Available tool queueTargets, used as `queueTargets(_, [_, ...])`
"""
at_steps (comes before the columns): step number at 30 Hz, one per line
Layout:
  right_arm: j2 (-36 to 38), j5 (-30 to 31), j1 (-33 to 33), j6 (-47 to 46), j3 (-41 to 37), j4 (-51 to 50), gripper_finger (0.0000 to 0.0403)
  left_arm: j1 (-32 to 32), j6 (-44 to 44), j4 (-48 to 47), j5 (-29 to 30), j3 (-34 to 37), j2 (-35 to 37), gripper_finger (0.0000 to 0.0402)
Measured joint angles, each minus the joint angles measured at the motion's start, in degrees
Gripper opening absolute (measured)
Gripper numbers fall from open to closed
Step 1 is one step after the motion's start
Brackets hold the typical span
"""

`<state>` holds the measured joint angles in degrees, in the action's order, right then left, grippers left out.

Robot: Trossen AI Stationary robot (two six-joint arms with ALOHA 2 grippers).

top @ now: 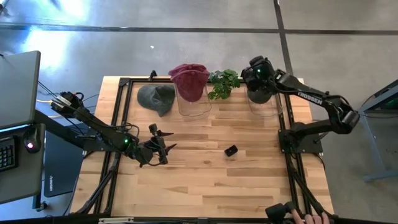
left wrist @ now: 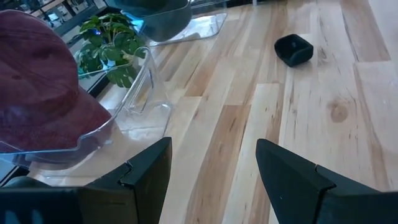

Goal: Pick & Place hat
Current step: Put the bottom black cap into the right transparent bin, then put the black cap into the right transparent bin

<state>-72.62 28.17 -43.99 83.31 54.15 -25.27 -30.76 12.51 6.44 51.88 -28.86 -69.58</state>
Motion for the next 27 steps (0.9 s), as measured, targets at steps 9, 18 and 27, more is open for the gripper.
queueTargets(9, [-0.02, 6.39, 0.85, 2.02, 0.60, -1.86, 0.0153, 0.00, 0.00, 0.89, 1.14, 0.00, 0.00, 0.0227])
queueTargets(18, [-0.04, 7.96, 2.41, -9.61, 9.28, -8.40, 0.0221, 0.00, 0.00, 1.14, 1.20, 0.00, 0.00, 0.0227])
queueTargets(27, [-0.11, 1.80, 7.00, -46.22, 19.57, -23.96, 0.0211, 0.02, -0.11, 1.14, 0.30, 0.00, 0.00, 0.0227])
